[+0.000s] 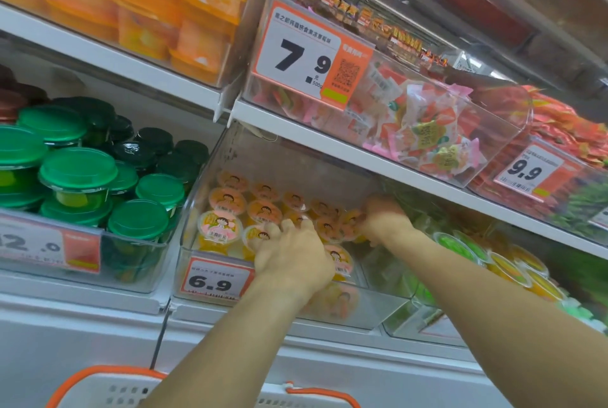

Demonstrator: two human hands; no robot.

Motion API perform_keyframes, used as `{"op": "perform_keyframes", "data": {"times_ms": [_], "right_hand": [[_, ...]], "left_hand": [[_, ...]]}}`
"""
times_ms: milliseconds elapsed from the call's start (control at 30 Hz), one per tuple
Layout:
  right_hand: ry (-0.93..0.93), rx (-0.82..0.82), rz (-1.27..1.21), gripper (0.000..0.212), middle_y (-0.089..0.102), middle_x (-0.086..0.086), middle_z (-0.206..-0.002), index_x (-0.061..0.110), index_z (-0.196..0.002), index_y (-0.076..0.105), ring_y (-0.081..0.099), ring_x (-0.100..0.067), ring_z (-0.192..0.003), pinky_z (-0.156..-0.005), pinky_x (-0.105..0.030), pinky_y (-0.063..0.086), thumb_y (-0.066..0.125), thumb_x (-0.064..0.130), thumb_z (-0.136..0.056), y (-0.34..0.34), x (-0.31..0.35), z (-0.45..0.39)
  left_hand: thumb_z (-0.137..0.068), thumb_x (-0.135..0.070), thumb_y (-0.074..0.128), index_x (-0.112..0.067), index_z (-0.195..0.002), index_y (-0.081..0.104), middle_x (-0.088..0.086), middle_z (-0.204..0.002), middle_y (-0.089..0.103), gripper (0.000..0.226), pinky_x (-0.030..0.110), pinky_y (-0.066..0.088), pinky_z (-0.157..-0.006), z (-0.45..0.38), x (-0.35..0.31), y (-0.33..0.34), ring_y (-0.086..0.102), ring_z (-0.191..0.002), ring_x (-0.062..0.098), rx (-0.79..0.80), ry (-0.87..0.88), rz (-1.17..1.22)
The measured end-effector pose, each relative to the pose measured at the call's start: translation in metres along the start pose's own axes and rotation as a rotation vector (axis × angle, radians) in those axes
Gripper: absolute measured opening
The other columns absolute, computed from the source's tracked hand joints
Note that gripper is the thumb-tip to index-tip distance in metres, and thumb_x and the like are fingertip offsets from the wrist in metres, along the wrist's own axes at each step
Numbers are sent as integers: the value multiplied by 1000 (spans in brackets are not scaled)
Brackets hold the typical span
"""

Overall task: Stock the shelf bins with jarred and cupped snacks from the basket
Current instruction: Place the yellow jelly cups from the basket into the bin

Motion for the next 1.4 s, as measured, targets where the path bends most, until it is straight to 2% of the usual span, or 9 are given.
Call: {"op": "perform_keyframes", "data": {"times_ms": [67, 200, 333, 467, 667, 867, 1000, 1200, 1400], "right_hand": [[-29, -55, 13, 14, 71, -15, -93, 2, -96, 68, 70, -31, -87, -63, -25, 47, 63, 9, -85, -4, 2, 2], [-127, -116, 63, 9, 70, -16, -84, 3, -81, 70, 68, -33, -80, -65, -29, 53, 65, 4, -74, -6, 16, 5], [-185, -96, 177, 12, 69, -18, -94, 5, -90, 70, 68, -35, -86, -74, -36, 58, 60, 4, -83, 11, 25, 2], [-170, -84, 221, 25, 65, -17, -110, 7, -114, 62, 65, -36, -99, -80, -37, 54, 51, 12, -92, 25, 26, -4], [-101, -21, 258, 35, 62, -18, -122, 2, -126, 51, 63, -32, -111, -85, -34, 52, 54, 1, -91, 30, 32, -8], [-23, 67, 172, 34, 67, -12, -117, 3, -121, 57, 67, -28, -107, -86, -31, 56, 61, 2, -88, 38, 20, -9], [8, 128, 133, 23, 71, -12, -112, 3, -111, 65, 68, -28, -104, -75, -27, 51, 56, 7, -91, 49, 4, -5], [10, 37, 93, 22, 68, -16, -112, 1, -111, 64, 66, -31, -103, -75, -29, 49, 54, 10, -93, 37, 3, 1], [0, -214, -291, 31, 68, -16, -111, 5, -113, 67, 64, -33, -103, -89, -36, 54, 49, -2, -88, 14, -8, 46]], "left_hand": [[-93, -41, 47, -17, -137, 42, 13, -142, 42, 51, 53, 35, -106, 0, -1, 1, 34, -134, 37, -7, 7, -20], [-93, -44, 46, -17, -137, 44, 10, -145, 42, 52, 55, 32, -108, 1, -4, 3, 30, -138, 38, 8, 43, -104], [-93, -43, 45, -18, -139, 45, 8, -148, 41, 52, 54, 31, -109, 1, -4, 5, 26, -141, 38, 32, 46, -127], [-93, -43, 46, -18, -137, 48, 11, -148, 41, 51, 54, 32, -109, 1, -4, 5, 28, -140, 38, 31, 44, -123], [-93, -42, 47, -17, -134, 52, 12, -144, 44, 48, 52, 33, -109, 2, -4, 2, 33, -136, 36, 17, 28, -109], [-92, -41, 48, -17, -131, 53, 12, -141, 46, 47, 51, 34, -107, 5, -4, 0, 36, -132, 36, -2, 34, -104], [-94, -42, 48, -18, -130, 55, 12, -140, 46, 44, 49, 36, -105, 4, -3, 1, 36, -132, 35, -11, 30, -101], [-95, -41, 47, -18, -130, 55, 12, -140, 46, 43, 49, 36, -105, 2, -3, 2, 37, -130, 34, -19, 34, -117], [-95, -33, 46, -18, -115, 63, 7, -125, 56, 31, 43, 38, -96, 13, -6, -5, 44, -120, 28, -190, 118, -57]]}}
Point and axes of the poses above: each hand's wrist, its own z-axis away from the middle knuckle, its own y-axis out of the palm, x = y × z, the point moved 5 cm from there along -z, towards the middle knuckle
